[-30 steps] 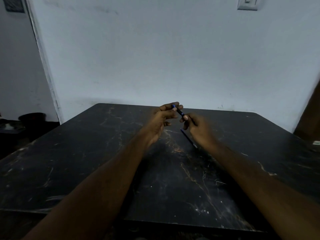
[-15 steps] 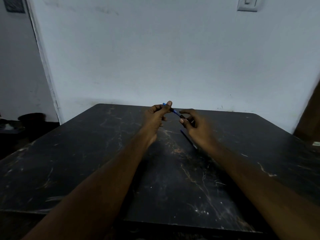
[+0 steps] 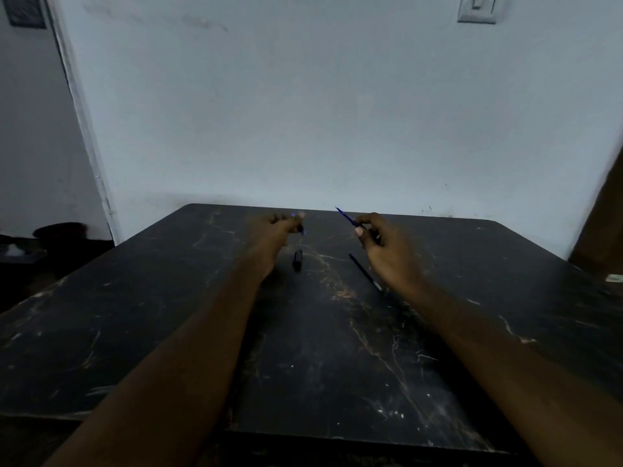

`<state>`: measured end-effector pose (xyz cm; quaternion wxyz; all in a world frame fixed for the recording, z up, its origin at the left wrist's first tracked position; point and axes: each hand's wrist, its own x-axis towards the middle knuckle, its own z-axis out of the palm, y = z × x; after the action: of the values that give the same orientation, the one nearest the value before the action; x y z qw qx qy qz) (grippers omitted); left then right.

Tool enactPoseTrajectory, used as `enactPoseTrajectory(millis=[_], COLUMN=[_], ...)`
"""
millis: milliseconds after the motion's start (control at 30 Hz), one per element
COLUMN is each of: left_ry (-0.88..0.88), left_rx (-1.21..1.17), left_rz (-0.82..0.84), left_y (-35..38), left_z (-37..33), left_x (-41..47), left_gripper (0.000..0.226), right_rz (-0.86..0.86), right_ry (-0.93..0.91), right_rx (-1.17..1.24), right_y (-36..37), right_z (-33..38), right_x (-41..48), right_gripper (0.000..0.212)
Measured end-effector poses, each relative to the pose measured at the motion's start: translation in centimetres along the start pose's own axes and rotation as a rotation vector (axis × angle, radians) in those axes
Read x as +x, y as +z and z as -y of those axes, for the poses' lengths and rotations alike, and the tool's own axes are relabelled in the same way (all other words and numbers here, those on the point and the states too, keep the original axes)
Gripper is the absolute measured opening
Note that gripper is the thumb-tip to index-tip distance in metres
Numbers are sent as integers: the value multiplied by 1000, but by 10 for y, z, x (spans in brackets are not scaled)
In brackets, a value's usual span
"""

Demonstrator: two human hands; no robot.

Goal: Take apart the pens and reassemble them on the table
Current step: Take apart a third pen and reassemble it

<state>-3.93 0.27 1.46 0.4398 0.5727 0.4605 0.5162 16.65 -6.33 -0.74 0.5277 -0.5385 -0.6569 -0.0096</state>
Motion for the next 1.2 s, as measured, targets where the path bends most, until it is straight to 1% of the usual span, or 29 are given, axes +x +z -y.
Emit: enactPoseTrajectory(millis=[67,133,200,367,500,667,833,1000,1200], left_ry=[128,181,198,196,193,188,198,187,157], left_rx=[150,268,314,445,493,546,613,606,508], left_rz=[38,44,41,90,73,18,28,13,11], left_y=[1,2,3,2,4,6,4,5,5], left_z=[7,11,17,28,30,29,26,24,25], left_x=[0,2,8,15,14,10,8,7,7], left_gripper=[32,30,34,31,34,31,33,29,21], right_rz=[4,7,0,-11,-26,-47,-70,-75,-59], right_ry=[7,11,10,8,20,54,77,83,85], right_rx=[3,-2,-4,-4,13,36,13,1,-13], right_y=[-1,-2,-4,-5,-6,-10,-13,-15,-15], right_z=[2,4,6,8,8,9,10,11,12], right_x=[-1,-2,-3,-3,-2,-1,-1,-2,-2], right_gripper=[12,12,12,12,12,12,13,14,17])
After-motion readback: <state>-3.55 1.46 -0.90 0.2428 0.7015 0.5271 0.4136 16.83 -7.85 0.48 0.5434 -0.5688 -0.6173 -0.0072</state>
